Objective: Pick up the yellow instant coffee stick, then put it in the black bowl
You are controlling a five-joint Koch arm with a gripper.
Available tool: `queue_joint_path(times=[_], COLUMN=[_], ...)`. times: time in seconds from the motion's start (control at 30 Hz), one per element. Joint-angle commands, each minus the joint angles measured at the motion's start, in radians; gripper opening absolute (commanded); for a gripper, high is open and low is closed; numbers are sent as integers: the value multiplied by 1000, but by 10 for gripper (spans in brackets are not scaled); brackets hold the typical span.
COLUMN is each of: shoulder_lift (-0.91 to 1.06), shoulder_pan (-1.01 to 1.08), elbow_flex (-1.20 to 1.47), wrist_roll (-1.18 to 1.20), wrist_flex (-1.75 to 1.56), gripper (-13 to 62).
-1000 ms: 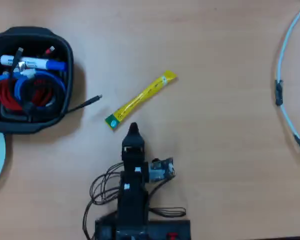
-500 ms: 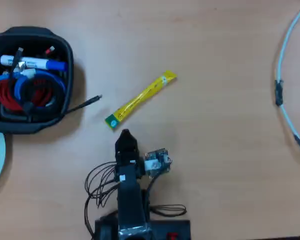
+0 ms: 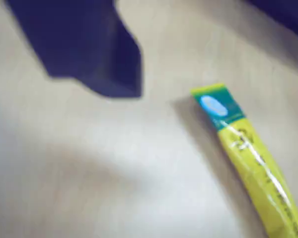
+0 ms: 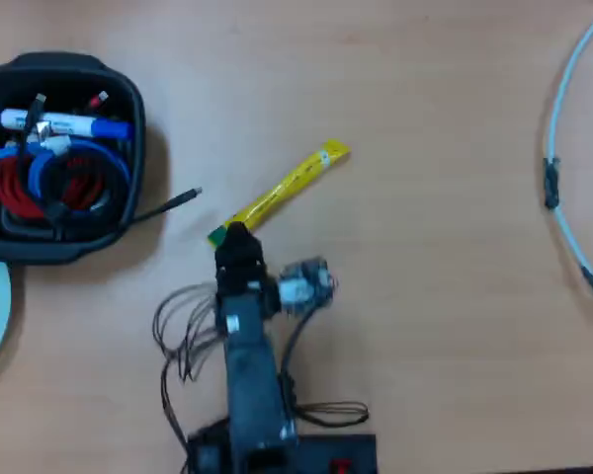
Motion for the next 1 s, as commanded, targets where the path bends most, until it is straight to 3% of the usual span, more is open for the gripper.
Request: queue_joint_path(times=[0.0,0.2,0.47,0.97], shoulder_lift=[-124,-334,-359,-627], shoulder_pan=[-5,-2,17,107], elbow_flex=[-183,-454,-598,-894], wrist_roll=[-2,14,-31,-781], wrist_flex=[61,195,232,344], gripper=[466,466,470,465])
